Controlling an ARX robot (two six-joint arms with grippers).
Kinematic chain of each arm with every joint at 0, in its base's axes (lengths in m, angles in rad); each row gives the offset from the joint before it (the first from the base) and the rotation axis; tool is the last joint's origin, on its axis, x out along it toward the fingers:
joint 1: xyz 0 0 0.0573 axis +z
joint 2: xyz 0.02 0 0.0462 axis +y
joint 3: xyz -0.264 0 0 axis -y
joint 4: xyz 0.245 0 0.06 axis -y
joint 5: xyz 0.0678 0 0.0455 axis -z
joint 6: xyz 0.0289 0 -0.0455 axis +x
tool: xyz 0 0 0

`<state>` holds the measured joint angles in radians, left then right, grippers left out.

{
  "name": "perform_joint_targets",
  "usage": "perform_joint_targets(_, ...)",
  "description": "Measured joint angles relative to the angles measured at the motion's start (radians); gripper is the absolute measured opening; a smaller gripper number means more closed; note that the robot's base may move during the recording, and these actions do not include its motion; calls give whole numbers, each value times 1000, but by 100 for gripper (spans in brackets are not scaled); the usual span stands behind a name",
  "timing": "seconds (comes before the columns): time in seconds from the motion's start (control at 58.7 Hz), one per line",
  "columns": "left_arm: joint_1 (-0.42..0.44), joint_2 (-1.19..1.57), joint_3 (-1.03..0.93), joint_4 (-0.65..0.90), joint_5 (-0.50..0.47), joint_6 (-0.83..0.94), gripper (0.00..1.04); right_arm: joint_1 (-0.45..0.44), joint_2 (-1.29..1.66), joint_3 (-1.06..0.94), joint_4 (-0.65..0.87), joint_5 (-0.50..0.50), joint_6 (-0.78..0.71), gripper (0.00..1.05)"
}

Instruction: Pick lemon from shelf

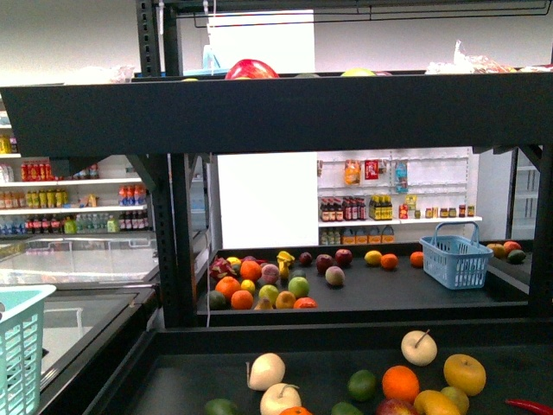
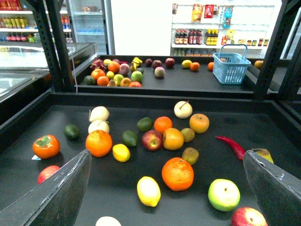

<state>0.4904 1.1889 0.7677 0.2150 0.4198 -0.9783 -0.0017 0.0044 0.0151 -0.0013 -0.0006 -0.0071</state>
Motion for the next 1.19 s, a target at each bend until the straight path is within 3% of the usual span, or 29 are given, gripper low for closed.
perform_joint_targets(0.187, 24, 255, 180, 0, 0, -101, 97, 0, 0, 0, 0, 0, 0, 97)
perform_joint_targets(0.614, 6, 534, 335, 296, 32, -274, 97, 0, 0, 0, 0, 0, 0, 97)
perform_joint_targets(1.159, -39, 674, 464, 340, -46, -325, 97, 0, 0, 0, 0, 0, 0, 97)
perform_joint_targets(1.193, -39, 677, 468, 335, -50, -325, 92, 0, 0, 0, 0, 0, 0, 97)
